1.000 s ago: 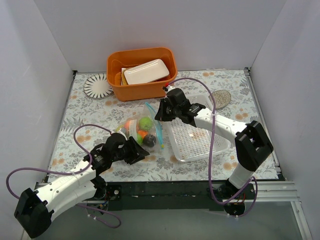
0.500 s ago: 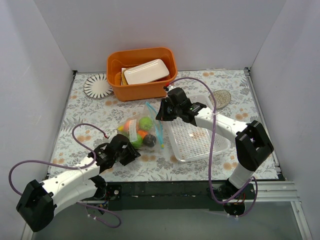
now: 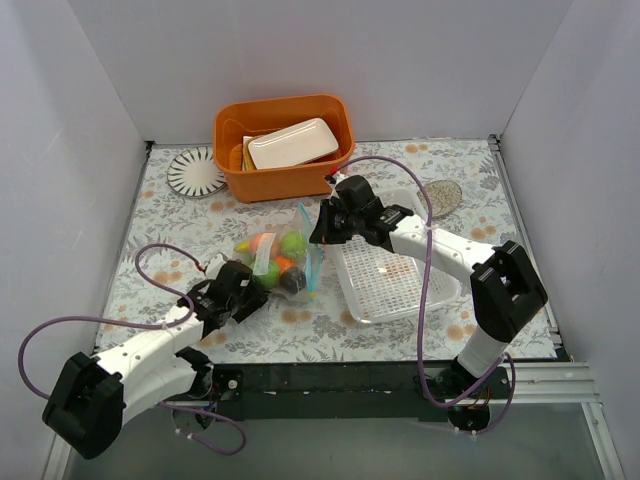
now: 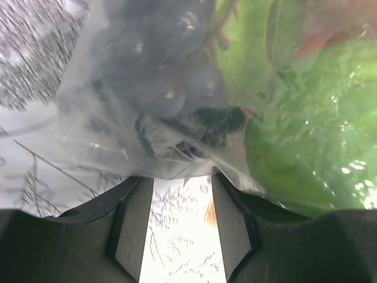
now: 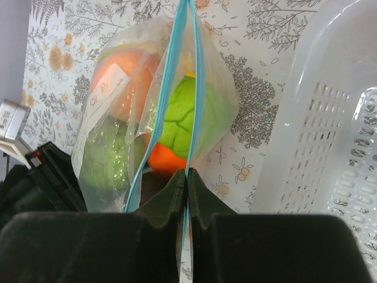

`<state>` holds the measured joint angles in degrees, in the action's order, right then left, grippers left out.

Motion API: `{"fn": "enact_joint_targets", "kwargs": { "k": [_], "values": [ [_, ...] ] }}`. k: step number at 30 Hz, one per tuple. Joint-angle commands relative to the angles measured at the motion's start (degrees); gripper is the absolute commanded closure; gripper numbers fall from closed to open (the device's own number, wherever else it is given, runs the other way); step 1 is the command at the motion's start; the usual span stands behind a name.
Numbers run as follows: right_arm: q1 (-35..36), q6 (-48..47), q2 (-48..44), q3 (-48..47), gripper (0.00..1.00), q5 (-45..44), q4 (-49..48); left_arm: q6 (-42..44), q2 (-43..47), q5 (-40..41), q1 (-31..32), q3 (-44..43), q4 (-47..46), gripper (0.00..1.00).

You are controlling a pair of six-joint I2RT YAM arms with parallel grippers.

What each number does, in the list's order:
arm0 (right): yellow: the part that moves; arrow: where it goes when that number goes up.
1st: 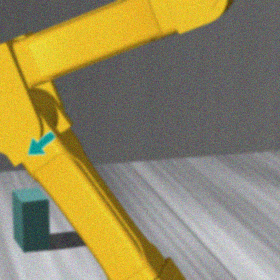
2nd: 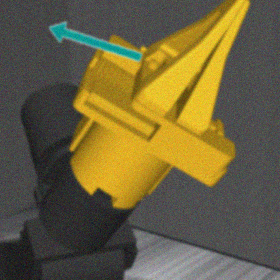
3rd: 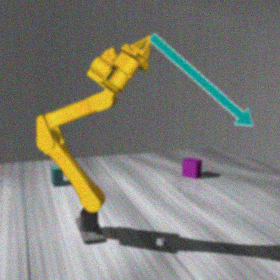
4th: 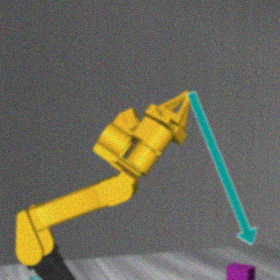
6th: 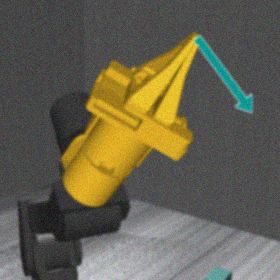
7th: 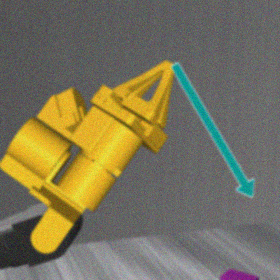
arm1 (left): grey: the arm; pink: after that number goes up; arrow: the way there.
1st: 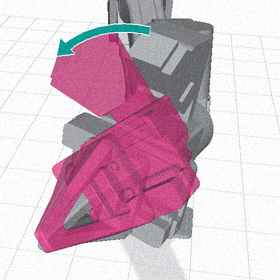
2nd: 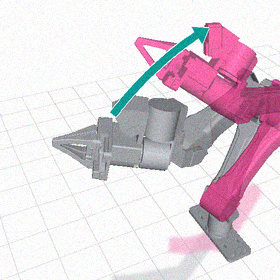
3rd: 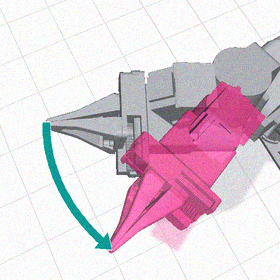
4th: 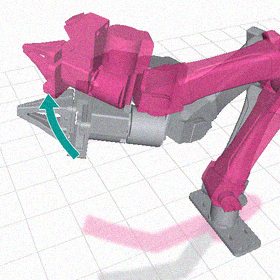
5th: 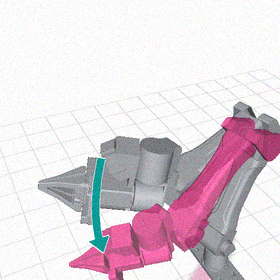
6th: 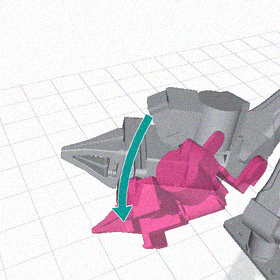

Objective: Place the food in the zip-top bag and seal the zipper
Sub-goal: Adjust the zipper food storage bag at the center of the board.

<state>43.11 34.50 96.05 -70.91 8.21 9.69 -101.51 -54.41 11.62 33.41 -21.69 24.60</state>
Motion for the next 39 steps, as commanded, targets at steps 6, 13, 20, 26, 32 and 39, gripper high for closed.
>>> {"fn": "enact_joint_targets", "kwargs": {
  "k": [6,13,20,26,32,39],
  "values": [
    [-0.1,3.6,0.2,2.5,0.89,5.5,-3.4,13.2,-6.8,-3.2,-13.0,-7.5,-8.1,0.55],
    [0.1,10.8,-0.7,8.1,0.89,5.2,-11.5,15.6,-5.5,-6.2,-15.0,-11.4,-5.5,0.55],
    [0.2,13.3,-0.9,10.0,0.89,3.2,-14.4,5.6,13.6,-11.5,-14.8,-3.3,-0.3,0.53],
    [0.2,13.5,-1.0,10.1,0.89,2.1,-14.7,-3.5,23.4,-20.4,-14.4,3.6,1.0,0.54],
    [0.2,14.0,-1.5,10.4,0.89,1.1,-14.7,-9.1,25.8,-25.1,-14.2,6.3,-2.7,0.54],
    [0.2,14.2,-1.3,10.3,0.89,1.2,-14.7,-16.8,25.5,-25.8,-10.3,10.5,-11.4,0.51]
  ]
}}
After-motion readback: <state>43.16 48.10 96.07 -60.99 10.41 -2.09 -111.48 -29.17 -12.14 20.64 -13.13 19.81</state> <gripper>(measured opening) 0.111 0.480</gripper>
